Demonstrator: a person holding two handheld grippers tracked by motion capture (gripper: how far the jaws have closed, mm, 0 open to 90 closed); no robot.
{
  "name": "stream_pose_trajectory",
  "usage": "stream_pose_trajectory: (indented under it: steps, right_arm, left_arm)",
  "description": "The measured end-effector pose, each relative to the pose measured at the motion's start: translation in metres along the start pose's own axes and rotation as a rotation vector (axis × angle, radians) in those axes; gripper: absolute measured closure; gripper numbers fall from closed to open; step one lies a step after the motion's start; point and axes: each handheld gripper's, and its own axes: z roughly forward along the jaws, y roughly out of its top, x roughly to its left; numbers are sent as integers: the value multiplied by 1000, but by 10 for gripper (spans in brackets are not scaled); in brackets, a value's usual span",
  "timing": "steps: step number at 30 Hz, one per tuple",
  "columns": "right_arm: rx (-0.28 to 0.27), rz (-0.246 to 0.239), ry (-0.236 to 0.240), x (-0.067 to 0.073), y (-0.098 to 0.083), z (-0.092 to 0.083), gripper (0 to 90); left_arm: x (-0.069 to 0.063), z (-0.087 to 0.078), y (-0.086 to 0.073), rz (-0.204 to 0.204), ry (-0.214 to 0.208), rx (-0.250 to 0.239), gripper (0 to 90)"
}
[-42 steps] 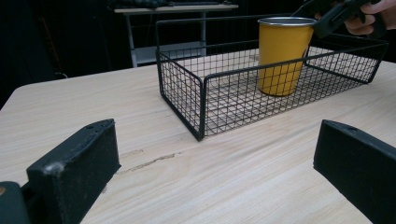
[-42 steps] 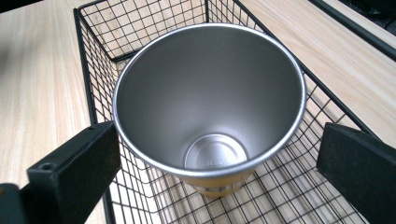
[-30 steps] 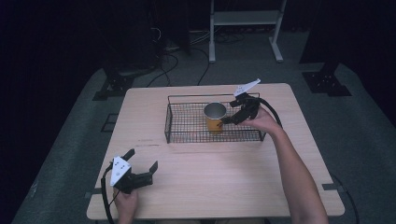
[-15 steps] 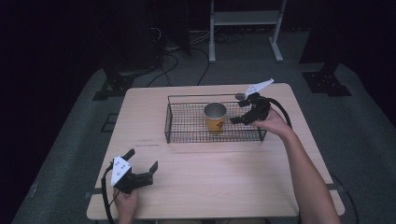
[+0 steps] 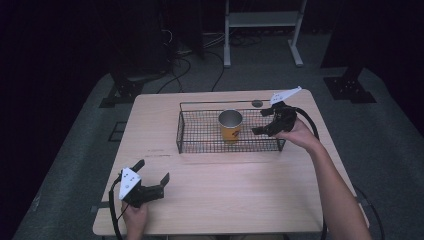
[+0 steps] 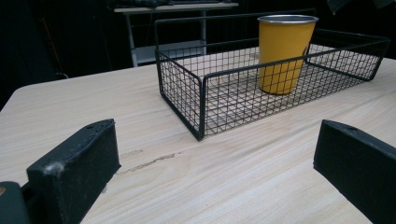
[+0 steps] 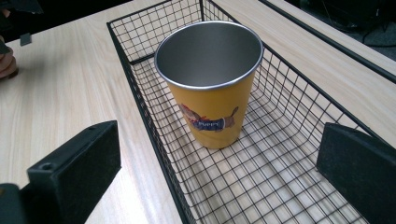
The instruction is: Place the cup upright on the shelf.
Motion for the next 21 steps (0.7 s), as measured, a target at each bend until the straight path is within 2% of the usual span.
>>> stream_pose_trajectory:
  steps: [15, 21]
  right_arm:
    - [-25, -12, 12, 7, 1, -14, 0]
    - [-43, -5, 10, 9, -7, -20, 0]
  left_arm:
    - [0, 0, 0, 3, -2, 1, 0]
    - [0, 0, 0, 3, -3, 1, 0]
